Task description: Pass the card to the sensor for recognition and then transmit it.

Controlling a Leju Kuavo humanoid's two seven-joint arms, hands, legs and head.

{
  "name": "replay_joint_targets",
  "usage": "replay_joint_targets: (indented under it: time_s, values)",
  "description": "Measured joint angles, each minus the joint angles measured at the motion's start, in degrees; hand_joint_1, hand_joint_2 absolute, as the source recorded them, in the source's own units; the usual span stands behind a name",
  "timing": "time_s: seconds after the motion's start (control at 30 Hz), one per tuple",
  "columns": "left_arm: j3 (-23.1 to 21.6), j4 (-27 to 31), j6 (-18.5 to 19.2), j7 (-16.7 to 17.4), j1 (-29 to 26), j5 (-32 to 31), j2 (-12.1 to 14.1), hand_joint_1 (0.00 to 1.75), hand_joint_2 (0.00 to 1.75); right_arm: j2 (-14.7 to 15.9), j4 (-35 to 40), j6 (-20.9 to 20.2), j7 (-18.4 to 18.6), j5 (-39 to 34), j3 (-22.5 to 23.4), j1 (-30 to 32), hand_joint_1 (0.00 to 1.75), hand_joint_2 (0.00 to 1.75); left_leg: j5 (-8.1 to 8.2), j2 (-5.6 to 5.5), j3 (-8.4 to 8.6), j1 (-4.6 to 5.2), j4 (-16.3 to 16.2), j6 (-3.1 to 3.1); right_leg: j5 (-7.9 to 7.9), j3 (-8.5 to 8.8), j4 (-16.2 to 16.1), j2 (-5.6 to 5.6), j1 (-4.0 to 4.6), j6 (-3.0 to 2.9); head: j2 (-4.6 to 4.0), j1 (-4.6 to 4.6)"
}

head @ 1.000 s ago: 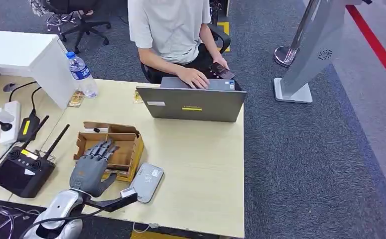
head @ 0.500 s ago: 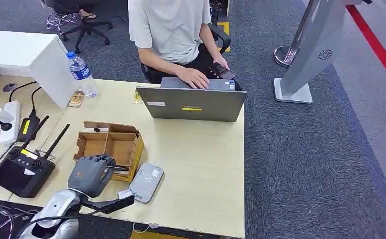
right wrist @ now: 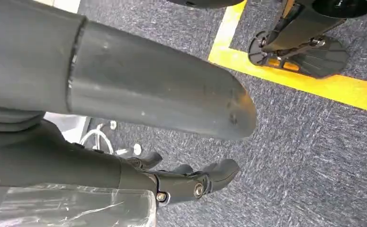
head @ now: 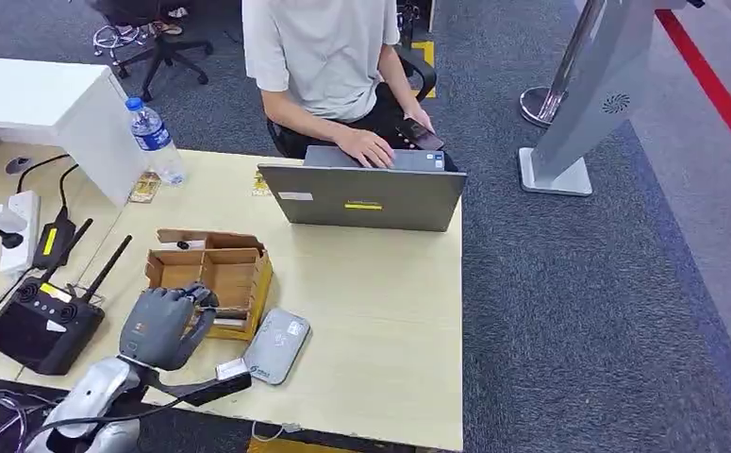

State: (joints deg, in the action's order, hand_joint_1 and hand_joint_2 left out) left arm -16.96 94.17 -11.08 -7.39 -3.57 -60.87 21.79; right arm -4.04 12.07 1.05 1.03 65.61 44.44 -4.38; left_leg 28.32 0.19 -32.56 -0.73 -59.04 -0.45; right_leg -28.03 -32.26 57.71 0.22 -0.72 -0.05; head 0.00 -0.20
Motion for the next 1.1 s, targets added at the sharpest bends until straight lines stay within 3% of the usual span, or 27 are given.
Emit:
replay_joint_targets:
  time_s: [0.2,0.3,0.37,0.5,0.67,0.8,0.93,0.97,1.1]
  values:
    - [0.66,10.75,-2.65,-2.29,0.12,4.0,3.82,1.75,1.75,0.02,0.0,0.02,-0.09,0.28,0.94,0.41,0.0,0.0,-0.03,-0.05,-0.01,0.0,0.0,0.0,0.0,-0.03,0.0,-0.07,0.0,0.0,0.0,-0.02]
    - [2.29,12.1,-2.73,-1.4,6.89,7.36,3.61,1.75,1.75,0.02,0.0,-0.07,-0.13,1.44,0.96,0.31,0.0,0.0,-0.2,-0.27,-0.07,0.0,-0.01,0.06,0.04,-0.01,0.0,-0.34,0.0,0.01,0.0,0.0]
    - [3.41,11.27,-3.15,0.86,13.4,5.68,2.88,1.75,1.75,0.02,0.0,-0.31,0.11,2.78,0.92,0.01,0.0,0.0,-0.33,-0.38,-0.13,0.0,-0.01,-0.01,0.19,-0.05,0.0,-0.43,0.0,-0.04,0.0,-0.02]
    - [3.85,1.15,-3.14,4.92,29.04,0.33,0.8,1.75,1.75,-0.04,0.0,-1.44,1.42,5.11,0.29,-1.46,0.0,0.0,-0.64,-0.41,-0.23,0.0,-0.01,-0.03,0.51,-0.15,0.01,-0.46,0.0,-0.05,0.0,-0.02]
    - [3.85,-16.7,-4.5,6.51,44.05,-3.54,-1.82,1.75,1.75,-0.31,0.0,-2.23,2.6,6.47,-0.94,-3.21,0.0,0.0,-0.84,-0.28,-0.33,0.0,-0.01,-0.06,0.77,-0.33,0.03,-0.29,0.0,-0.07,0.0,0.02]
    - [3.85,-26.77,-5.46,5.88,49.35,-3.24,-3.83,1.75,1.75,-0.55,0.0,-2.3,3.02,6.43,-1.2,-3.76,0.0,0.0,-0.87,-0.21,-0.35,0.0,-0.01,-0.06,0.77,-0.35,0.04,-0.22,0.0,-0.06,0.0,0.0]
    - [3.82,-29.93,-5.46,5.51,50.14,-2.43,-5.25,1.75,1.75,-0.61,0.0,-2.38,3.21,6.38,-1.25,-3.88,0.0,0.0,-0.86,-0.18,-0.44,0.0,-0.02,-0.06,0.77,-0.46,0.04,-0.17,0.0,-0.06,0.0,0.0]
    - [3.82,-30.26,-5.46,5.51,50.17,-2.16,-5.51,0.0,1.75,-0.61,0.0,-2.38,3.26,6.36,-1.25,-3.9,0.0,0.0,-0.86,-0.18,-0.49,0.0,-0.01,-0.06,0.77,-0.51,0.04,-0.17,0.0,-0.06,0.0,0.0]
    - [3.82,-30.28,-5.55,5.49,50.0,-1.1,-5.99,0.0,1.75,-0.61,0.0,-2.38,3.34,6.27,-1.22,-3.87,0.0,0.0,-0.86,-0.17,-0.59,0.0,-0.01,-0.06,0.77,-0.6,0.04,-0.17,0.0,-0.06,0.0,0.0]
